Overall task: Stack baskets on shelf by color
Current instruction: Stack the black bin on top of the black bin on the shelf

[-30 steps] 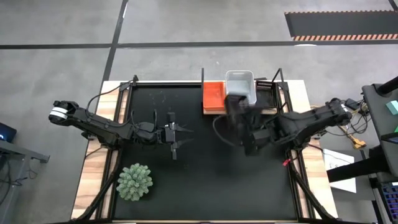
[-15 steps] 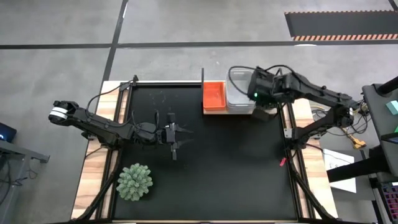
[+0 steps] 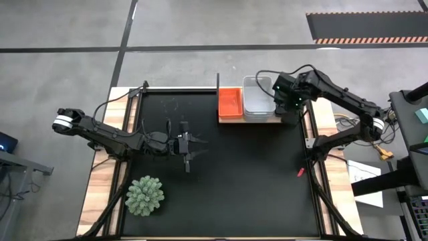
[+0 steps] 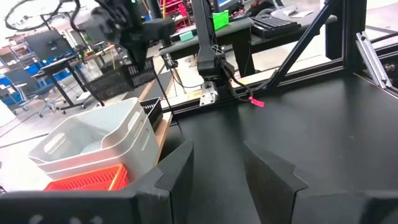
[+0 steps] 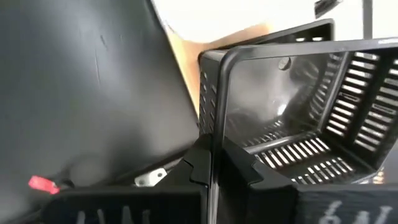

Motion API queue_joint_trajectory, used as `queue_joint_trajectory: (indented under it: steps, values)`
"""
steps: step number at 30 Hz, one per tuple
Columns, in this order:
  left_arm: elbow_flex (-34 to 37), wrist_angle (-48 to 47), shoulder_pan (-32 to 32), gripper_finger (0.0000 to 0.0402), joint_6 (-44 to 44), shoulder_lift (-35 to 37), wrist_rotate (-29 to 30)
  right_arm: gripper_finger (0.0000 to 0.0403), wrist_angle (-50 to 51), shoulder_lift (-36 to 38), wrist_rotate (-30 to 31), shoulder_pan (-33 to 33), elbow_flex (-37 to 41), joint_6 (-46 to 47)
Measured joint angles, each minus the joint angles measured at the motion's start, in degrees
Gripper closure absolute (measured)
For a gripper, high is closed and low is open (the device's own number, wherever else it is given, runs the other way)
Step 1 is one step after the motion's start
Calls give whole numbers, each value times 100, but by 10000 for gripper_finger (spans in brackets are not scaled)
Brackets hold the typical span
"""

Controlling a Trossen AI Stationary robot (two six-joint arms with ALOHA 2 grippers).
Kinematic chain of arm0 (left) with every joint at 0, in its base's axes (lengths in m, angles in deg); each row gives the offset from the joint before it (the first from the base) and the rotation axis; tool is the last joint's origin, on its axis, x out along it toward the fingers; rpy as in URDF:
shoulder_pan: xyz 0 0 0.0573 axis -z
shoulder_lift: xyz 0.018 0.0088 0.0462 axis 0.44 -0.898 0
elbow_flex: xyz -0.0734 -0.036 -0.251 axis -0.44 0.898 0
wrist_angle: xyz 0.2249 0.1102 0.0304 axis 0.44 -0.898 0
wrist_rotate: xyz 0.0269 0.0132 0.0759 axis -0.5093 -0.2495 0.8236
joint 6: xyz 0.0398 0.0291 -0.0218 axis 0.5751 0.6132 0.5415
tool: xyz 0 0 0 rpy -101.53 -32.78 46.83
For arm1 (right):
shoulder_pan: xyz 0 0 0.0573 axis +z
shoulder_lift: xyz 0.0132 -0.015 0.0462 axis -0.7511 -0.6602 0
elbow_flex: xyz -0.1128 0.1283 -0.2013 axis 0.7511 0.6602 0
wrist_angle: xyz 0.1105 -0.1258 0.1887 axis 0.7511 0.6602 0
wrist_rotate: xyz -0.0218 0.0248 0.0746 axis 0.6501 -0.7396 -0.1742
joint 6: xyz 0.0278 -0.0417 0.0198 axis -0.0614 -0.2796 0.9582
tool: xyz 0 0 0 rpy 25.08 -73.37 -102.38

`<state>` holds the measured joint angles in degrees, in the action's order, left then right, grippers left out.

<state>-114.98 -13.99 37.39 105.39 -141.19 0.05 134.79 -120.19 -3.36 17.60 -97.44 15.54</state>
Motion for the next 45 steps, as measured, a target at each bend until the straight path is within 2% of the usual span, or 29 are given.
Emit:
queue_joint_trajectory:
  steps: [9, 26, 43, 45]
  values:
    - [0, 0, 0, 279, 0, 0, 0, 394, -428, 0, 4, -218, 668, -1004]
    - [0, -2, 0, 279, 0, 0, 0, 394, -1087, -208, 57, -784, 1163, -1499]
    - [0, -4, 0, 279, 0, 0, 0, 391, -1421, -205, 76, -809, 1616, -1747]
    - [0, -3, -1, 279, 0, 0, 0, 382, -1470, -205, 257, -807, 1703, -1757]
